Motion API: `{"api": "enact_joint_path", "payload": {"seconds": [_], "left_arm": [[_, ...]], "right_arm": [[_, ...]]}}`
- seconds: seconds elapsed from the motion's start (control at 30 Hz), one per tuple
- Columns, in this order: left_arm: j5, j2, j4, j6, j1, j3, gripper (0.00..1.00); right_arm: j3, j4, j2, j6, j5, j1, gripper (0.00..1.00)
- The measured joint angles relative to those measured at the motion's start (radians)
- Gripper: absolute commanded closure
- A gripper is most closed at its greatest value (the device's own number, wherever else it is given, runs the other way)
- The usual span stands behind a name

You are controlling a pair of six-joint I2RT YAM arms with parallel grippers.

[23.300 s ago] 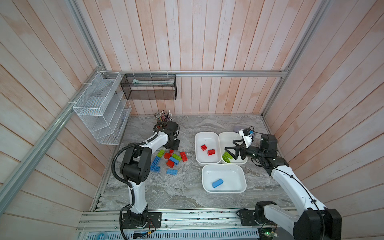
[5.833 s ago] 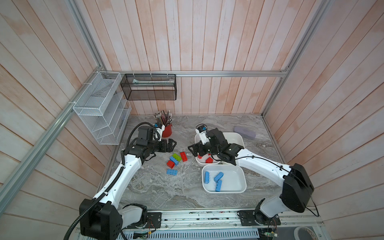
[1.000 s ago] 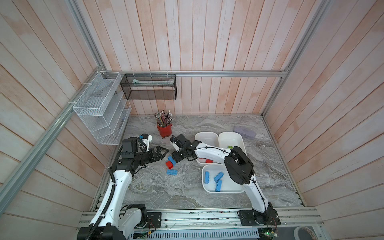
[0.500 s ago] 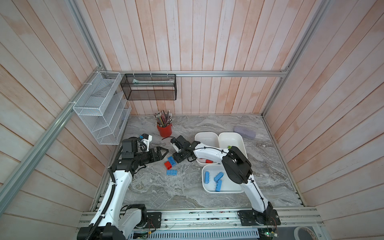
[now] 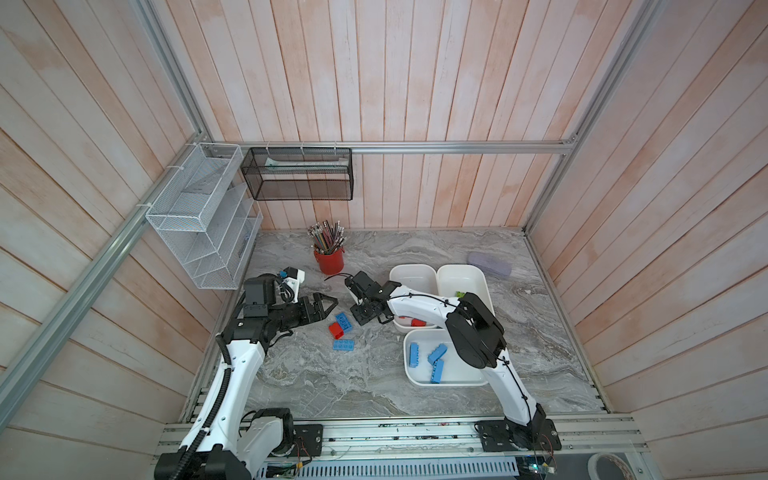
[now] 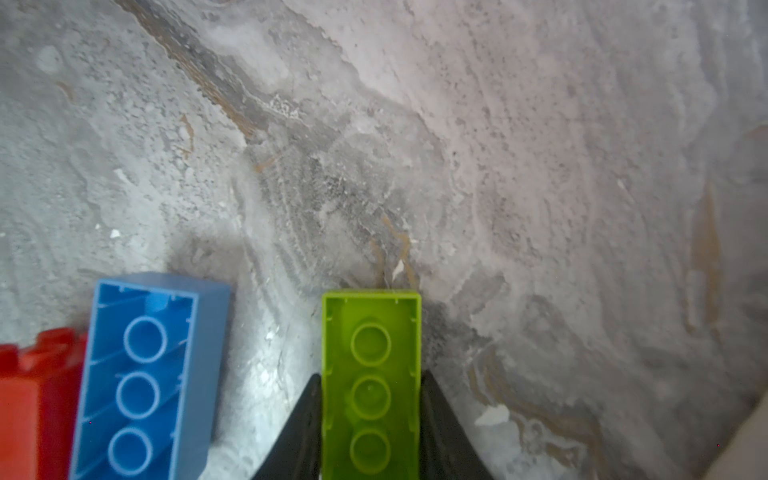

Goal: Sort the legos into containers by color
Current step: 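Carry the lime-green brick with the right gripper into the green bin and release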

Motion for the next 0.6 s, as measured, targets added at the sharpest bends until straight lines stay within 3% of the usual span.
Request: {"api": "enact_joint_path", "payload": {"seconds": [0.3,0.43,0.6], "left_arm": [[0.063,0.000,0.061,-0.063,-0.029,0.003,0.00],[0.077,0.019,0.111,-0.099,-0.090,0.012,0.00],[0.079,0.059,0.158,-0.128,-0.131,0.013,0.00]], "right_arm": [[-0.247,0.027,-0.428,0.050,0.031,-0.049,0.70],[-0.415,0.028,-0.627,0.085,0.076,-0.159,0.70],[-0.639,0.023,-0.770,0.115,0.127,-0.343,0.70]]}}
